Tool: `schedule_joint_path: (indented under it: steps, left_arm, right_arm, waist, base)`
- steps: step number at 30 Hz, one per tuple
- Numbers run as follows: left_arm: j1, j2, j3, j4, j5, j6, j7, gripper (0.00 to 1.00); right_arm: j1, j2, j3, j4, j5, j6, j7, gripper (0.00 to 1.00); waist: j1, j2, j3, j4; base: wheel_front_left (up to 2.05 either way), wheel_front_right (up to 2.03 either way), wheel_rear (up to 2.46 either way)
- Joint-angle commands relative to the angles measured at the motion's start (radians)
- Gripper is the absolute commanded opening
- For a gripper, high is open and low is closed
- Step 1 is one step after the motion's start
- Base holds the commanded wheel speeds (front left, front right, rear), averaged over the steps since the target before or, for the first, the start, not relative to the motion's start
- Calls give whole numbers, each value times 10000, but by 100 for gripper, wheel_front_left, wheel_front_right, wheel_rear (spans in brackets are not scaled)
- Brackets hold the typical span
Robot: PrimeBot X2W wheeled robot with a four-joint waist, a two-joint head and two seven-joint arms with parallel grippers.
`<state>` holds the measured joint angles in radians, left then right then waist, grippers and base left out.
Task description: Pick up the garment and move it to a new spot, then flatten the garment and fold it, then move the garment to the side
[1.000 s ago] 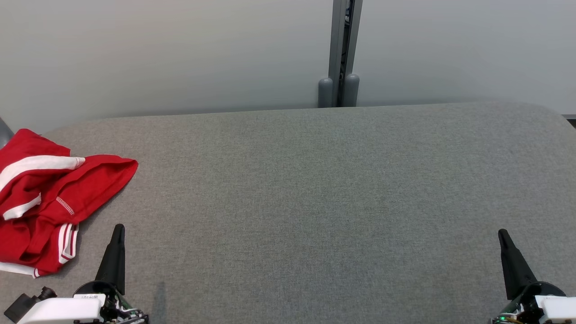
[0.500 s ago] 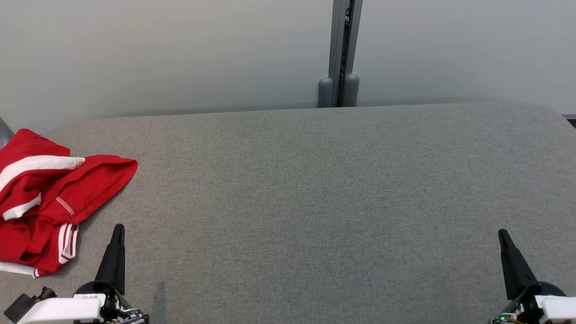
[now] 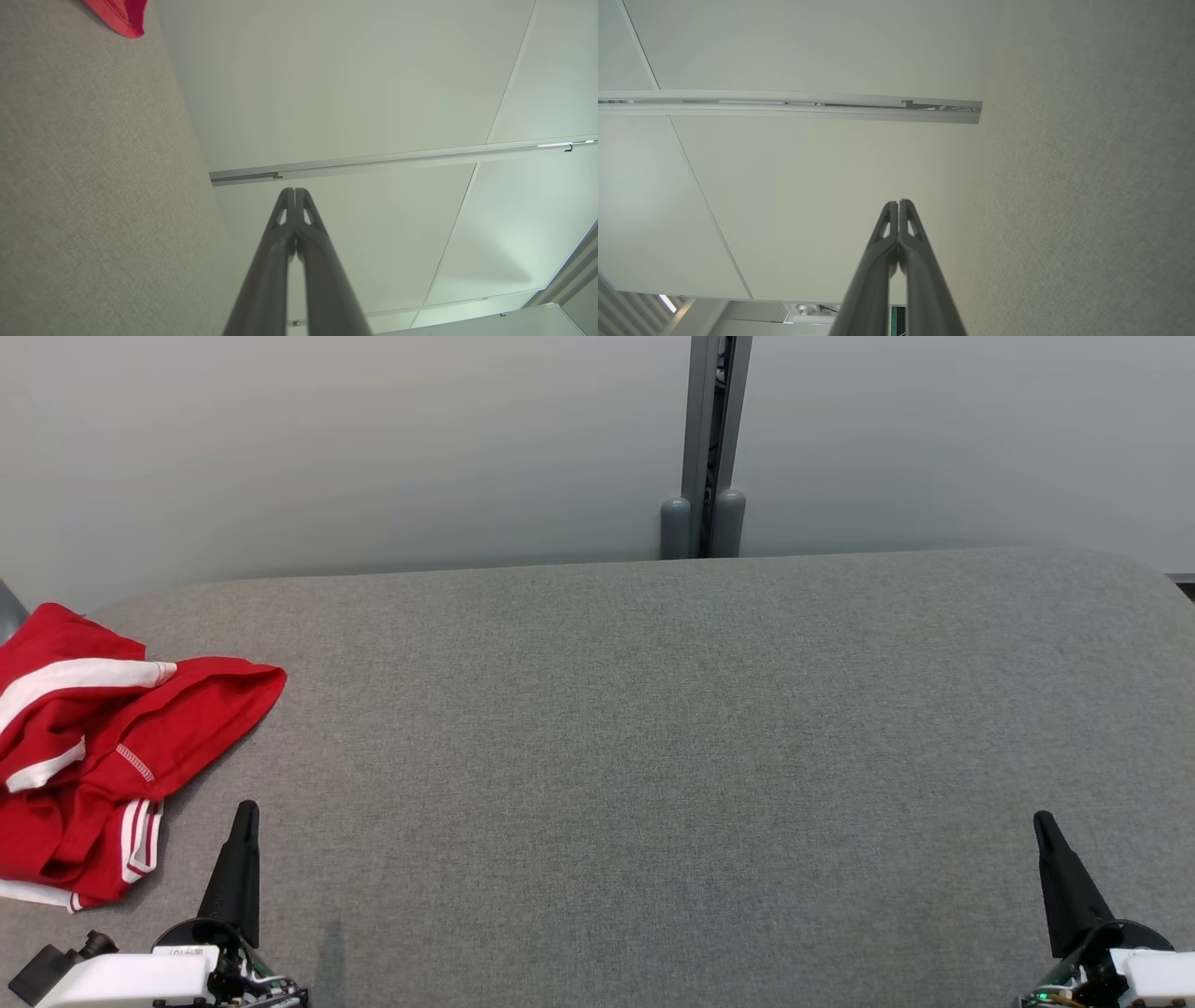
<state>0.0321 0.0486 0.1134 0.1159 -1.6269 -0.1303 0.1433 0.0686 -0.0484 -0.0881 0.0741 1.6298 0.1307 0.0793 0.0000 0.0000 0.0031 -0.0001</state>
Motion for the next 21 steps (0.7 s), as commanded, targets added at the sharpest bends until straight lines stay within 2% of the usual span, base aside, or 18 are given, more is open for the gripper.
schedule_joint_path:
  steps: [1,21]
  left_arm:
    - [-228,40,34,-20,21,-38,-3,0]
    - [-228,40,34,-20,22,-38,-3,0]
  right_arm:
    - [-101,-60,-18,-54,-11,1,7,0]
    - [-101,-60,-19,-54,-11,1,7,0]
  waist:
    - [0,0,0,0]
    - [0,0,0,0]
  base:
    - [0,0,0]
    - [0,0,0]
